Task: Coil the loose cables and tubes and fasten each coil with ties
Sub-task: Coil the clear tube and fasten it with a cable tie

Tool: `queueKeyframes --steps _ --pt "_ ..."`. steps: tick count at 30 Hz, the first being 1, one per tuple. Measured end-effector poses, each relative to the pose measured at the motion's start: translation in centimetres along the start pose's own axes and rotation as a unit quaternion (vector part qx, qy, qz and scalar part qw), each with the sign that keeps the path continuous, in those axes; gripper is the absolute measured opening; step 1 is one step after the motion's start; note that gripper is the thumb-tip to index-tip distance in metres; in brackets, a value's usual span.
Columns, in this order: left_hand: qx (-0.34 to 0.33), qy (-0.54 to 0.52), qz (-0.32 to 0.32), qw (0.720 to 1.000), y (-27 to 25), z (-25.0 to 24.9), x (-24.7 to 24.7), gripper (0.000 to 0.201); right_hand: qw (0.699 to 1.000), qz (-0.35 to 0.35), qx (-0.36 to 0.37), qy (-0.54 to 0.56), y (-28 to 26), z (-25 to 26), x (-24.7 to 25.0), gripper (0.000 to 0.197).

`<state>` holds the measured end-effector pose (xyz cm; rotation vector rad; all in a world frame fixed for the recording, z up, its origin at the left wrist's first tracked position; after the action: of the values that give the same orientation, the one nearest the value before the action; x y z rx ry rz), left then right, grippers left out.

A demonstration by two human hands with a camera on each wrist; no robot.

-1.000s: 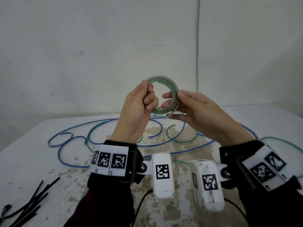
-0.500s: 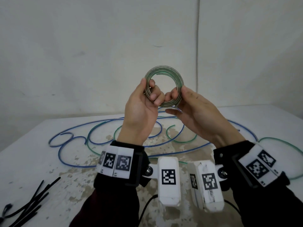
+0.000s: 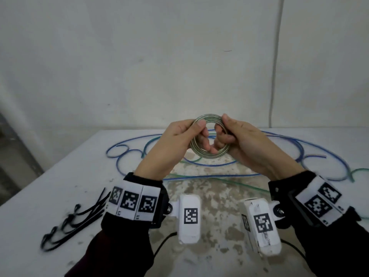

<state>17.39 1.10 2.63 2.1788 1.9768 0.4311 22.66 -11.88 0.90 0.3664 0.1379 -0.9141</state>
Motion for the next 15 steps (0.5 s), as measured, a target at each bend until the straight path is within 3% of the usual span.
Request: queueKeyframes --steps 5,10,13,15 --pt "0.026 -0.018 -0.068 0.997 -4.0 -0.1 4.3 0.03 0.995 0.027 -0.069 0.059 -0.1 -3.7 -4.4 0.036" --pt "0.108 0.13 -0.069 0.983 -7.3 0.2 9.5 0.045 0.996 0.024 -0.08 0.041 0.6 -7.2 -8.5 0.037" --pt "0.171 0.248 -0.121 0.946 -8.8 0.2 14.2 0.042 0.995 0.01 -0.098 0.019 1.1 -8.4 -10.0 0.037" --pt "0.201 0.364 -0.136 0.899 -9.5 0.7 17.0 0.03 0.991 -0.006 -0.132 0.017 1.3 -9.0 -10.7 0.038"
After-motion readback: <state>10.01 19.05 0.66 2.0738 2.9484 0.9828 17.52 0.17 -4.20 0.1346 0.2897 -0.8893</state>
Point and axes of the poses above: each hand's wrist, its own y-axis towards the middle knuckle, its own x-axis out of the back of the hand, z = x × y, the point moved 4 cm from there along y, towards the middle knuckle
